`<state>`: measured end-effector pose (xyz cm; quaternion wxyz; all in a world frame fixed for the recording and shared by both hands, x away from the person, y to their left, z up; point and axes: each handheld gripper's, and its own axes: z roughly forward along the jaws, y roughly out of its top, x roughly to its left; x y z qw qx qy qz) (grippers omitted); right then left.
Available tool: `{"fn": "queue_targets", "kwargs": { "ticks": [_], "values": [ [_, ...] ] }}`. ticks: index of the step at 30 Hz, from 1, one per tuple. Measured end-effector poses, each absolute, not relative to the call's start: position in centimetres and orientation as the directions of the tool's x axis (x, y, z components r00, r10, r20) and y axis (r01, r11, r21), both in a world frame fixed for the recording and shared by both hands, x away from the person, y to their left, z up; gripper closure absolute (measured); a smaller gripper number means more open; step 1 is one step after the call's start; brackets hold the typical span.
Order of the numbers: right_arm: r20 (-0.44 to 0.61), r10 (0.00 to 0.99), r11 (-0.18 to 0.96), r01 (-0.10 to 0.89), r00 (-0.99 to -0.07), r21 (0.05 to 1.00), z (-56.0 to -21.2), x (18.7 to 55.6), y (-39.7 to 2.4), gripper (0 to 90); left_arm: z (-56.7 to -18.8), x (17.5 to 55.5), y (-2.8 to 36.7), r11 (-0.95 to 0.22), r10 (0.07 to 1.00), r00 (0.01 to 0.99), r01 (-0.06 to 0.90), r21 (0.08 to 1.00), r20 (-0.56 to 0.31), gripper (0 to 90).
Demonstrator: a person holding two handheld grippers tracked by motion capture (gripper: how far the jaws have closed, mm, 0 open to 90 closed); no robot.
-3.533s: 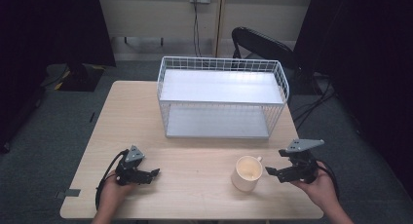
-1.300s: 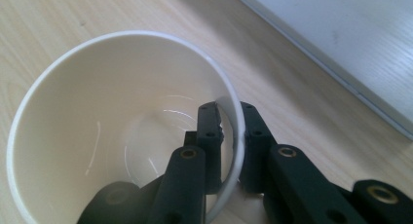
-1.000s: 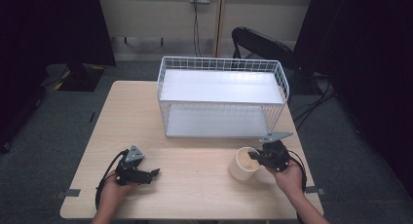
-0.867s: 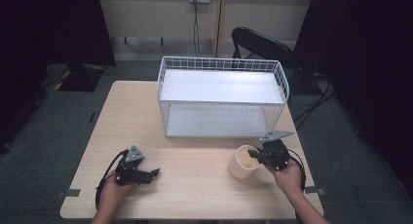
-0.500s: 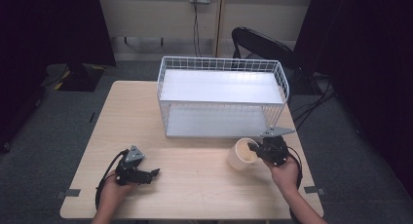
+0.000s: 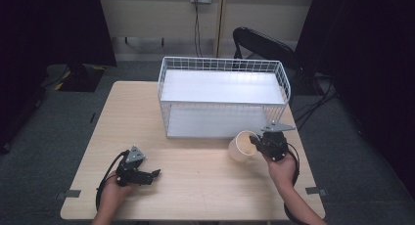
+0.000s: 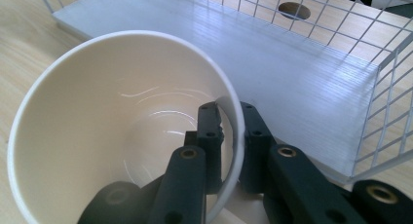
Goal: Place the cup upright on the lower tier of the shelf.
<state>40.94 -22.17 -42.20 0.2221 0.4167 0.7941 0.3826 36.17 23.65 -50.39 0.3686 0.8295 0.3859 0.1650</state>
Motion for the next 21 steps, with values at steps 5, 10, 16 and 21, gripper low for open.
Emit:
{"fn": "queue_targets", "kwargs": {
  "ticks": [5,10,16,21],
  "values": [
    [-0.046,0.849,0.346,0.488,-0.526,0.801,-42.1,41.4,-22.0,82.5,-50.4,36.2,23.7,-0.431,0.762,0.648,0.518,0.739,-0.011,12.6],
    [-0.047,0.868,0.323,0.491,-0.494,0.809,-42.2,42.0,-22.1,82.5,-50.4,36.2,23.7,-0.431,0.762,0.648,0.518,0.739,-0.011,12.6],
    [-0.062,0.883,0.313,0.486,-0.465,0.816,-42.2,42.6,-22.4,82.5,-50.4,36.2,23.7,-0.431,0.762,0.648,0.519,0.739,-0.011,12.6],
    [-0.062,0.891,0.304,0.491,-0.450,0.817,-42.2,43.0,-22.5,82.5,-50.4,36.2,23.7,-0.431,0.762,0.648,0.518,0.739,-0.011,12.6]
  ]
}}
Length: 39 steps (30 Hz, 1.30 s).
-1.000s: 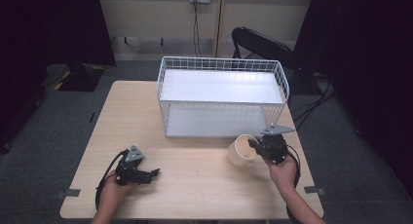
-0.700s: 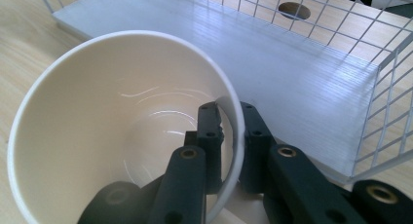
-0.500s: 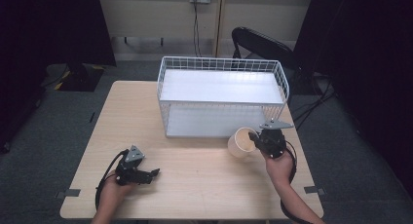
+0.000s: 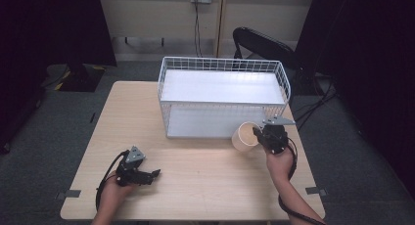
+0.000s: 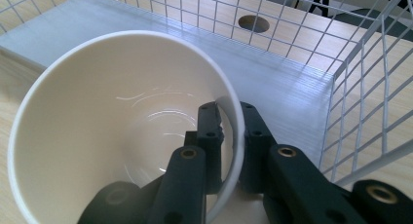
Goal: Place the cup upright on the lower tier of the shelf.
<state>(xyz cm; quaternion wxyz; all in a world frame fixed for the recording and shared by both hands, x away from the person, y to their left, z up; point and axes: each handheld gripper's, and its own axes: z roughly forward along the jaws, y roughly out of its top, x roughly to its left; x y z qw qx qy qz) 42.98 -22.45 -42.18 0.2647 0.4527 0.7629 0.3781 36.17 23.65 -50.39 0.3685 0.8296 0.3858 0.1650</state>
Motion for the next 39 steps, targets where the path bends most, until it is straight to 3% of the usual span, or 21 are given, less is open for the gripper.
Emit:
{"fn": "queue_targets", "kwargs": {
  "ticks": [39],
  "values": [
    [-0.113,0.944,0.250,0.450,-0.309,0.857,-43.6,45.2,-21.2,82.4,-50.4,36.2,23.7,-0.431,0.762,0.648,0.518,0.739,-0.010,12.6]
  ]
}}
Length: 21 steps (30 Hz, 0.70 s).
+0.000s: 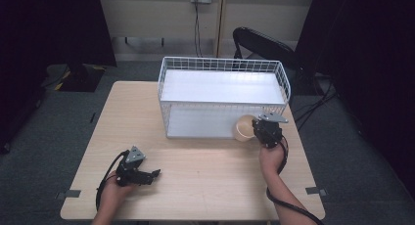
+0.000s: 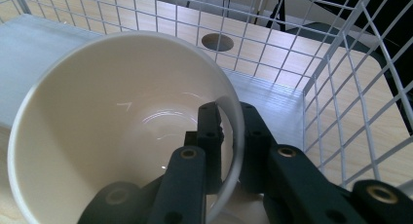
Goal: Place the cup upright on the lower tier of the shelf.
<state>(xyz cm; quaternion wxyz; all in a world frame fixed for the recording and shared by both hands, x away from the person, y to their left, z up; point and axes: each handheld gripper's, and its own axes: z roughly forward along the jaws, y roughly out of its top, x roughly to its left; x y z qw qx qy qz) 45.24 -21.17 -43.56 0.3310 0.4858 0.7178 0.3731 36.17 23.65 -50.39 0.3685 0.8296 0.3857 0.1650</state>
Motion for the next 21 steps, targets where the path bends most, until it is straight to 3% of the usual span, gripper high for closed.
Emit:
{"fn": "queue_targets", "kwargs": {
  "ticks": [21],
  "values": [
    [-0.093,0.959,0.210,0.451,-0.267,0.868,-43.92,46.05,-21.20,82.2,-50.39,36.16,23.65,-0.431,0.762,0.647,0.518,0.739,-0.010,12.6]
  ]
}}
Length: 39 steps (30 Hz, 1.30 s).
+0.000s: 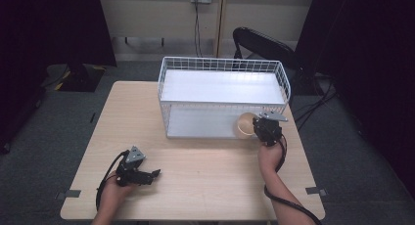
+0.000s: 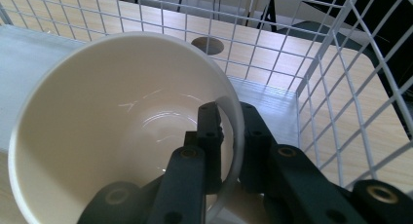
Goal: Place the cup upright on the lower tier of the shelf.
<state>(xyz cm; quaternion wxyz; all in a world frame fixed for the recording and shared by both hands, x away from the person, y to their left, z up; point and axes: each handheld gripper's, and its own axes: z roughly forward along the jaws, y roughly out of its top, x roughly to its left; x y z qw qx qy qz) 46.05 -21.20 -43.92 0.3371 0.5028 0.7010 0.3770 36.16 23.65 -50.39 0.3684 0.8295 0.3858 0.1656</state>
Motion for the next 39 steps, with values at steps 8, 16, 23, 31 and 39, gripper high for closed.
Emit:
{"fn": "queue_targets", "kwargs": {
  "ticks": [8,16,23,31,39],
  "values": [
    [-0.069,0.965,0.181,0.450,-0.253,0.874,-44.0,46.3,-20.8,80.6,-50.4,36.1,23.6,-0.431,0.763,0.647,0.517,0.739,-0.008,12.9],
    [-0.030,0.972,0.132,0.436,-0.233,0.890,-43.8,46.8,-20.4,76.5,-50.4,36.1,23.6,-0.431,0.763,0.647,0.517,0.740,-0.008,12.9],
    [-0.019,0.972,0.122,0.434,-0.233,0.893,-43.7,46.8,-20.5,58.3,-50.4,36.1,23.6,-0.433,0.763,0.647,0.516,0.739,-0.005,13.1],
    [0.095,0.950,0.049,0.440,-0.299,0.897,-43.2,45.8,-21.4,25.3,-50.4,36.1,23.6,-0.434,0.762,0.647,0.516,0.738,-0.004,13.1],
    [0.051,0.939,0.107,0.428,-0.341,0.897,-43.3,44.4,-21.4,16.4,-50.4,36.1,23.6,-0.434,0.763,0.646,0.517,0.738,-0.005,13.2]
  ]
}}
